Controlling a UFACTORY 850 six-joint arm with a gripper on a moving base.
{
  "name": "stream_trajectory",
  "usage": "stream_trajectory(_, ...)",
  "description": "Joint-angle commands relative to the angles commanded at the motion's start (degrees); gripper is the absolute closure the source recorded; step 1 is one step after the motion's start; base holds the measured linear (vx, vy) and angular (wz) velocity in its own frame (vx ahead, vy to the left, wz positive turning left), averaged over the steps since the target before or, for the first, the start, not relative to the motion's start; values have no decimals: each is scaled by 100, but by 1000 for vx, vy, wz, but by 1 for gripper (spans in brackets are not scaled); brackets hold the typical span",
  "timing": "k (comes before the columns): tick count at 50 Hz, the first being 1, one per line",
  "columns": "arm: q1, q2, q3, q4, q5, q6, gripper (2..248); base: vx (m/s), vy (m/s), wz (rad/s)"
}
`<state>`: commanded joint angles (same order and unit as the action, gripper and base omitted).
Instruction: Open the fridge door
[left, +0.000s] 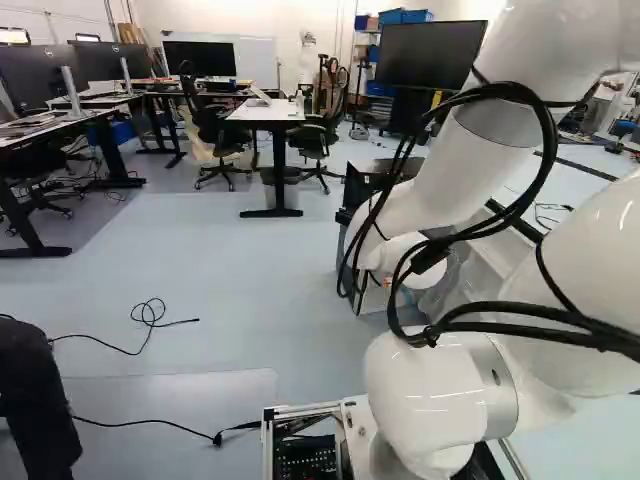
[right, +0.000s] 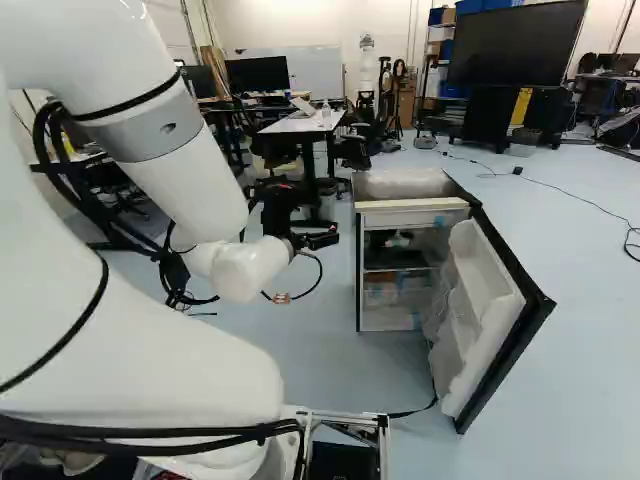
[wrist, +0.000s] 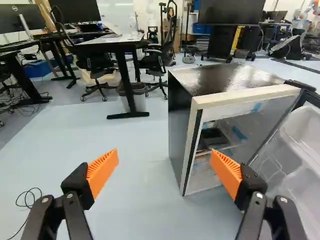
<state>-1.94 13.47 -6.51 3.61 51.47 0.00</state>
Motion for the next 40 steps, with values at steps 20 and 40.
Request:
stream_trajectory(20, 163, 213, 127, -304, -124, 0, 3, 0, 0, 0)
stream_trajectory(40, 194, 253, 151, -361, -147, 0, 3, 0, 0, 0)
